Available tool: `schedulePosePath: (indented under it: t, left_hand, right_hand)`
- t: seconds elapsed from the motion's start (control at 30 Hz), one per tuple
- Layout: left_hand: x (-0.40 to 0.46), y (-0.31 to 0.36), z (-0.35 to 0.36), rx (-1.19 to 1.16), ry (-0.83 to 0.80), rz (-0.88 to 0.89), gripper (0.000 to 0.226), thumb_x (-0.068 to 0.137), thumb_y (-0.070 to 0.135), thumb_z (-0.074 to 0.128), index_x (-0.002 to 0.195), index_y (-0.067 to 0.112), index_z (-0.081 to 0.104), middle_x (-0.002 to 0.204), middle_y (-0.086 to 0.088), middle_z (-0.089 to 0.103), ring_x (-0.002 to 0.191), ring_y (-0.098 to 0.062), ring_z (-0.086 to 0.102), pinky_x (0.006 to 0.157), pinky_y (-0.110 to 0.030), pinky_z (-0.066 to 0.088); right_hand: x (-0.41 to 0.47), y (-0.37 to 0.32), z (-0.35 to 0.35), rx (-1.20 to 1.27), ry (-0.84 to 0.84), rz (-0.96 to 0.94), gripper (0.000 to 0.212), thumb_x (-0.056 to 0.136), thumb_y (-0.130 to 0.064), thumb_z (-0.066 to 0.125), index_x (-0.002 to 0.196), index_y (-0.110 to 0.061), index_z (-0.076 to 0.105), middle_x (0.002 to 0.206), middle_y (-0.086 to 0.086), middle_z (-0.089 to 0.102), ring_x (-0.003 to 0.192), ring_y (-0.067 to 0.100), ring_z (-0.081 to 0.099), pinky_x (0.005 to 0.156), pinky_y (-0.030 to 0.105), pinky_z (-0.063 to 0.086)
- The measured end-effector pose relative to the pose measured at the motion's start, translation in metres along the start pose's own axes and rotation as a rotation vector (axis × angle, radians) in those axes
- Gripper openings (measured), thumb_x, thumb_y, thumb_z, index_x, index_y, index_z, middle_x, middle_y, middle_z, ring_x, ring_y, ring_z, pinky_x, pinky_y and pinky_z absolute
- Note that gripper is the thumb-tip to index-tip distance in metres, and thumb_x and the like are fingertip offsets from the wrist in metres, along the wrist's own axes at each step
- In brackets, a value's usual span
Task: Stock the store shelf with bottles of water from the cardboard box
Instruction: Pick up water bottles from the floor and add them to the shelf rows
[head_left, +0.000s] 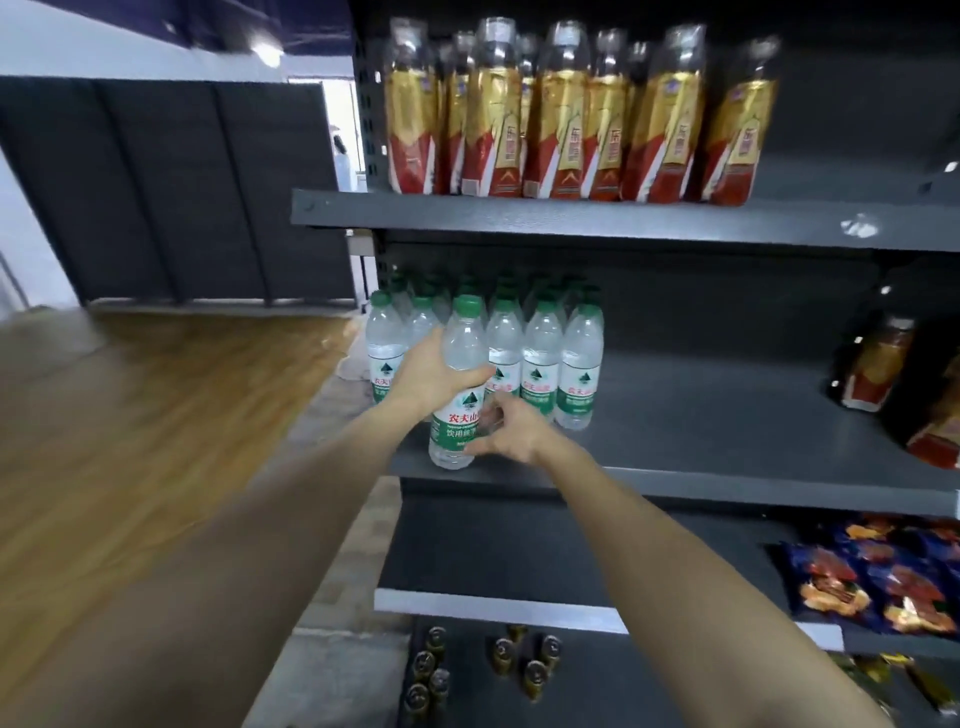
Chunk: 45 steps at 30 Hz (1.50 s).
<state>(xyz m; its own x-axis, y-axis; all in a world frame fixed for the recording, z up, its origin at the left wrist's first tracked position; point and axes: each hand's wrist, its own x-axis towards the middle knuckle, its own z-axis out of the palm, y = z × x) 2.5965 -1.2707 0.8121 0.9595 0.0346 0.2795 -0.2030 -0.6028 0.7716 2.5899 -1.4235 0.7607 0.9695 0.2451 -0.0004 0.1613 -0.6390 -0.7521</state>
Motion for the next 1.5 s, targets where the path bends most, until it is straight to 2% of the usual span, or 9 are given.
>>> schedulePosePath:
  t: [0.13,0.3,0.47,0.67,0.8,1.0,1.13,1.37,1.5]
  left_hand:
    - [0.023,-0.027,-0.020,0.002,0.058,-0.098,0.090,0.072,0.039,0.085,0.144,0.012,0.039,0.129,0.002,0.055,0.120,-0.018,0.052,0.101,-0.031,0.043]
    - [0.044,-0.069,-0.037,-0.049,0.041,-0.214,0.097,0.052,0.052,0.084,0.135,0.024,0.042,0.125,0.001,0.062,0.113,-0.020,0.061,0.096,-0.045,0.052]
    - [0.043,-0.080,-0.053,-0.119,0.006,-0.197,0.079,0.075,0.019,0.081,0.138,0.018,0.035,0.126,-0.001,0.056,0.117,-0.022,0.057,0.097,-0.042,0.052]
    - [0.054,-0.082,-0.056,0.091,-0.121,-0.143,0.094,0.062,0.057,0.082,0.136,0.056,0.023,0.144,0.002,0.046,0.130,-0.021,0.047,0.102,-0.047,0.046]
    - [0.070,-0.099,-0.061,0.103,-0.138,-0.178,0.091,0.059,0.058,0.082,0.126,0.073,0.022,0.133,-0.005,0.057,0.111,-0.034,0.064,0.082,-0.057,0.057]
    - [0.065,-0.115,-0.053,0.133,0.121,-0.274,0.095,0.040,0.071,0.086,0.112,0.029,0.038,0.118,0.000,0.055,0.103,-0.022,0.059,0.081,-0.045,0.057]
    - [0.062,-0.116,-0.050,0.043,0.097,-0.334,0.054,0.070,0.025,0.085,0.101,0.025,0.041,0.105,-0.002,0.063,0.092,-0.024,0.064,0.078,-0.048,0.058]
    - [0.068,-0.112,-0.044,0.010,0.141,-0.313,0.073,0.055,0.036,0.089,0.110,0.022,0.042,0.107,-0.002,0.059,0.095,-0.025,0.062,0.077,-0.050,0.057]
    - [0.073,-0.117,-0.049,0.072,0.170,-0.251,0.066,0.060,0.024,0.090,0.110,0.016,0.047,0.110,-0.004,0.057,0.100,-0.025,0.059,0.085,-0.047,0.053]
  right_hand:
    - [0.051,-0.002,0.018,-0.048,-0.078,-0.055,0.048,0.068,-0.026,0.089,0.100,-0.015,0.056,0.091,-0.005,0.056,0.086,0.016,0.056,0.087,0.037,0.050]
    - [0.091,-0.006,0.040,-0.025,-0.154,-0.108,0.034,0.074,-0.017,0.082,0.097,-0.013,0.057,0.094,-0.001,0.061,0.087,0.018,0.058,0.081,0.034,0.049]
    - [0.105,-0.017,0.052,-0.062,-0.216,-0.159,0.032,0.077,-0.020,0.078,0.101,-0.013,0.058,0.101,0.002,0.064,0.095,0.019,0.061,0.086,0.036,0.051]
    - [0.106,-0.023,0.063,-0.023,-0.191,-0.151,0.041,0.074,-0.025,0.082,0.107,-0.018,0.058,0.109,-0.002,0.067,0.099,0.017,0.062,0.090,0.037,0.051]
    - [0.106,-0.032,0.074,-0.061,-0.115,-0.145,0.040,0.078,-0.029,0.080,0.113,-0.017,0.063,0.112,-0.002,0.069,0.102,0.018,0.063,0.088,0.034,0.050]
    - [0.101,-0.040,0.090,-0.096,0.004,-0.117,0.026,0.086,-0.033,0.071,0.109,-0.021,0.064,0.092,-0.004,0.065,0.084,0.016,0.059,0.072,0.027,0.042]
    - [0.107,-0.042,0.089,-0.144,0.018,-0.083,0.019,0.086,-0.033,0.072,0.096,-0.021,0.061,0.084,-0.005,0.061,0.080,0.018,0.059,0.069,0.029,0.043]
    - [0.119,-0.044,0.089,-0.205,0.018,-0.116,0.030,0.080,-0.030,0.079,0.073,-0.031,0.050,0.072,-0.010,0.056,0.078,0.017,0.058,0.070,0.030,0.045]
    - [0.130,-0.042,0.080,-0.215,-0.083,-0.093,0.034,0.072,-0.025,0.085,0.100,-0.023,0.064,0.090,-0.003,0.064,0.090,0.020,0.063,0.085,0.035,0.052]
